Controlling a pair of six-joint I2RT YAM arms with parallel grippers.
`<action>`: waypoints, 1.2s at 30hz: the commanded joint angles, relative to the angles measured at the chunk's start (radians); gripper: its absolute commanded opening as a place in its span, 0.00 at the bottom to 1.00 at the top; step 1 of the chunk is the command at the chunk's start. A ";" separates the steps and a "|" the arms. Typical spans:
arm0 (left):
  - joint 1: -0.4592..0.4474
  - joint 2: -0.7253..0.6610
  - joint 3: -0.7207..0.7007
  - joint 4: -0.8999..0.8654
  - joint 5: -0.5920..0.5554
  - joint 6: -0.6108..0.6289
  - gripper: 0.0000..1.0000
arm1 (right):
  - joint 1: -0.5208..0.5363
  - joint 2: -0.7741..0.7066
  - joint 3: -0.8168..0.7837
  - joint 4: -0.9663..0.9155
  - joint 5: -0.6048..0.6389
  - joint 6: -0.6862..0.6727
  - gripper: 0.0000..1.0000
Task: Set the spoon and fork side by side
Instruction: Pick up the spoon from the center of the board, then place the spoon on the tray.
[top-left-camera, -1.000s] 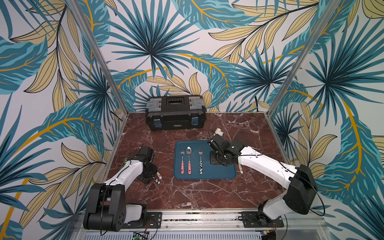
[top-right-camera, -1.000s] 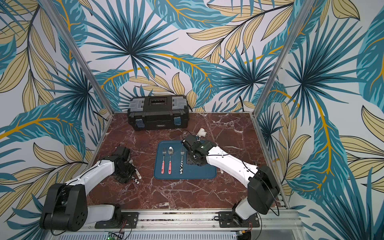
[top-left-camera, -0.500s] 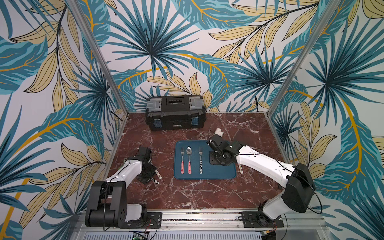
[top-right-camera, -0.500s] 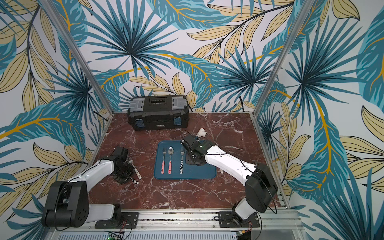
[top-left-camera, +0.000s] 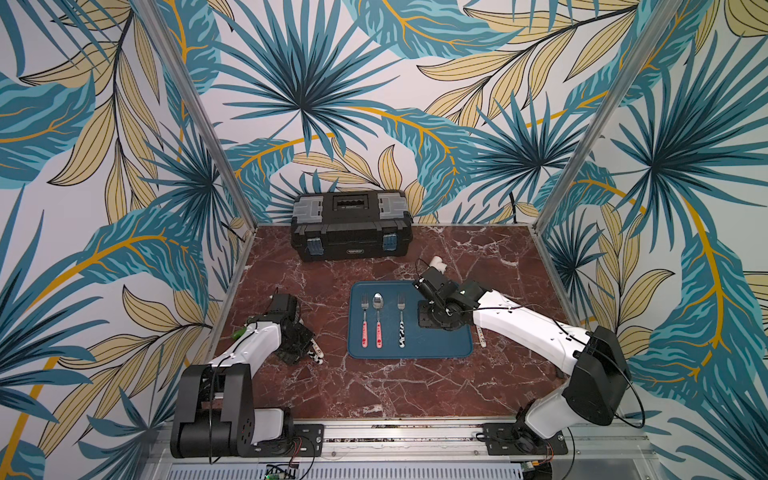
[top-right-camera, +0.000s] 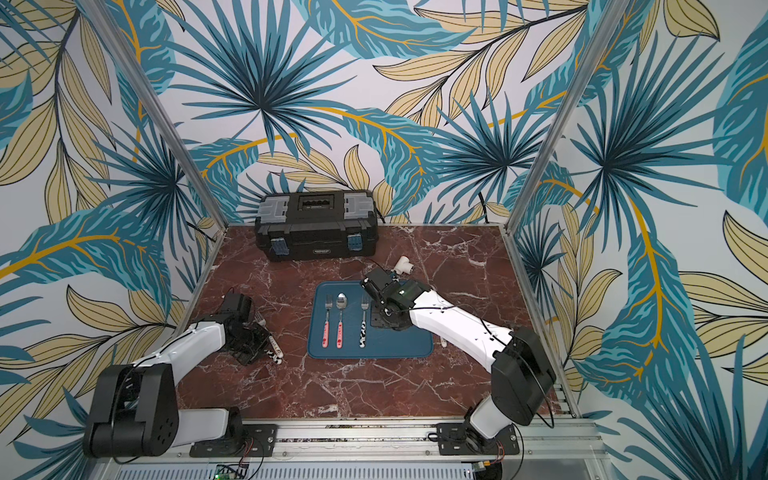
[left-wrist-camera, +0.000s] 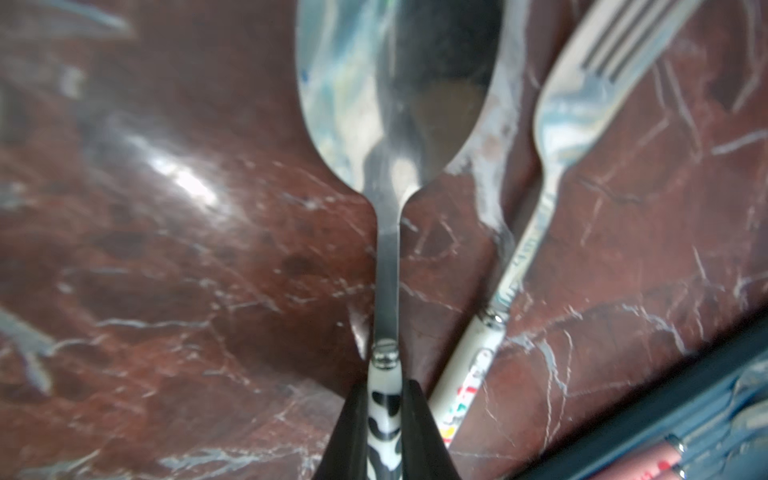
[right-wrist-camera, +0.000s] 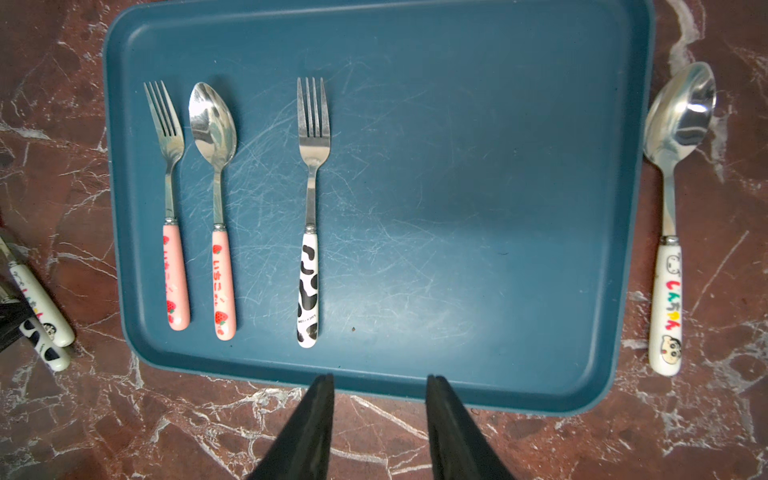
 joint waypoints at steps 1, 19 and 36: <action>-0.021 -0.024 0.075 -0.029 0.035 0.093 0.10 | -0.003 -0.001 0.018 -0.028 0.031 -0.008 0.43; -0.667 0.246 0.702 -0.237 -0.067 0.180 0.10 | -0.280 -0.213 -0.128 -0.095 0.159 -0.047 0.43; -0.829 0.697 1.045 -0.210 -0.008 0.088 0.10 | -0.438 -0.349 -0.313 -0.031 0.097 -0.105 0.43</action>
